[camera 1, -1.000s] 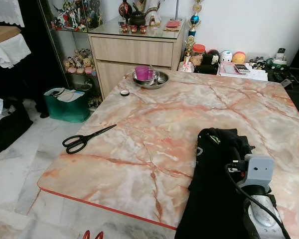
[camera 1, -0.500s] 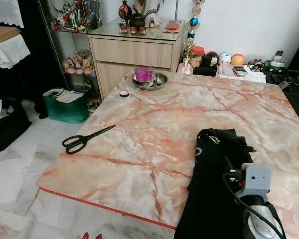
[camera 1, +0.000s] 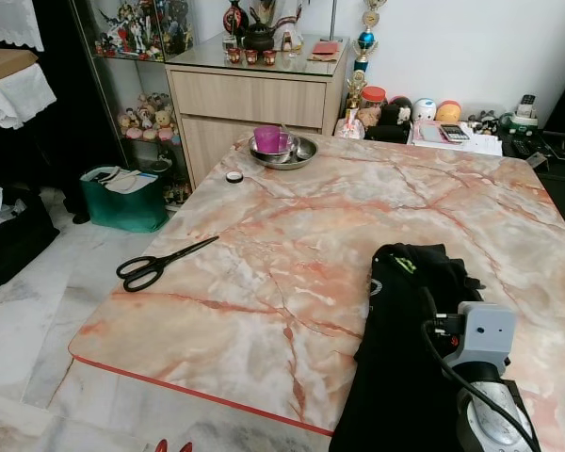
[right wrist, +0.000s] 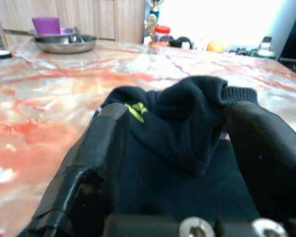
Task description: Hang hanger
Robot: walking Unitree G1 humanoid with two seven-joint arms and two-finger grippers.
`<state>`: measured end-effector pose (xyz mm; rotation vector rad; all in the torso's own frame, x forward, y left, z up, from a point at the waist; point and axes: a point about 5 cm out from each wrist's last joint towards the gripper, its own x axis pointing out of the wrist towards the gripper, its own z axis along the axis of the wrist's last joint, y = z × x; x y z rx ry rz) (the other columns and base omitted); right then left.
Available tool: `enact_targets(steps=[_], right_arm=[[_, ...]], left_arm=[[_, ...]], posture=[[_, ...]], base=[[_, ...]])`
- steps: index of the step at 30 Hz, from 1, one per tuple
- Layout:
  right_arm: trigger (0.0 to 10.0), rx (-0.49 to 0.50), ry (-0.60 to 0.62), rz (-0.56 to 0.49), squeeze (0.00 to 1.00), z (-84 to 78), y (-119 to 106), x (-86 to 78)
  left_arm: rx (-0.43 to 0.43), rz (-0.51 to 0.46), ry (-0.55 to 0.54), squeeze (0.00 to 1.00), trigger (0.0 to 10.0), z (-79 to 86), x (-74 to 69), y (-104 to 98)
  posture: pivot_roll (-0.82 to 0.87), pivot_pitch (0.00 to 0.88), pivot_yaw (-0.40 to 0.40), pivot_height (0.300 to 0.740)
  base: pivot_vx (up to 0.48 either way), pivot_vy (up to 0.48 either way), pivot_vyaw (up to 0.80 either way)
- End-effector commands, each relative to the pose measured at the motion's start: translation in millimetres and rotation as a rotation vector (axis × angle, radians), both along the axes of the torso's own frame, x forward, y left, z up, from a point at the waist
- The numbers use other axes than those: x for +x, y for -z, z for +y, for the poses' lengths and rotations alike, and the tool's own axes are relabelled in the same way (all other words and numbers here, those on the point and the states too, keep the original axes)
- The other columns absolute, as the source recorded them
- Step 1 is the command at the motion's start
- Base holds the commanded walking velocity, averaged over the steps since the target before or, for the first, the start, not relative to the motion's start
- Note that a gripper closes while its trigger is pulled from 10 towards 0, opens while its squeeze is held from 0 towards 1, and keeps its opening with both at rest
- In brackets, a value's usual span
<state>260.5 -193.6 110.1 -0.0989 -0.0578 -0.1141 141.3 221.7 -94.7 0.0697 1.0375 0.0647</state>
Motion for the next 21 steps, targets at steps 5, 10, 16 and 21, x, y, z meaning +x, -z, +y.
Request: enact_targets(steps=[5, 10, 16, 21], right_arm=[[10.0, -0.001, -0.011, -0.047, 0.0, 2.8, -9.7, 2.6], [10.0, 0.001, -0.017, -0.05, 0.0, 5.5, -9.6, 5.2], [10.0, 0.005, -0.024, -0.052, 0.0, 7.7, -9.8, 6.5], [10.0, 0.004, -0.02, -0.052, 0.0, 6.7, -9.5, 7.8]], left_arm=[[-0.021, 0.005, 0.002, 0.0, 10.0, -5.8, -2.6, 2.1], [-0.02, 0.001, 0.003, 0.0, 10.0, -5.8, -1.5, 1.7], [-0.021, 0.0, 0.004, 0.0, 10.0, -6.0, -0.8, 1.5], [-0.021, 0.001, 0.007, 0.0, 10.0, -6.8, -0.9, 1.6]], posture=[[0.13, 0.054, -0.042, 0.74], [0.13, 0.055, -0.044, 0.74], [0.13, 0.056, -0.044, 0.74], [0.13, 0.056, -0.045, 0.74]], base=[[-0.276, 0.0, 0.0], [-0.056, 0.0, 0.0], [0.0, 0.0, 0.0], [0.0, 0.0, 0.0]])
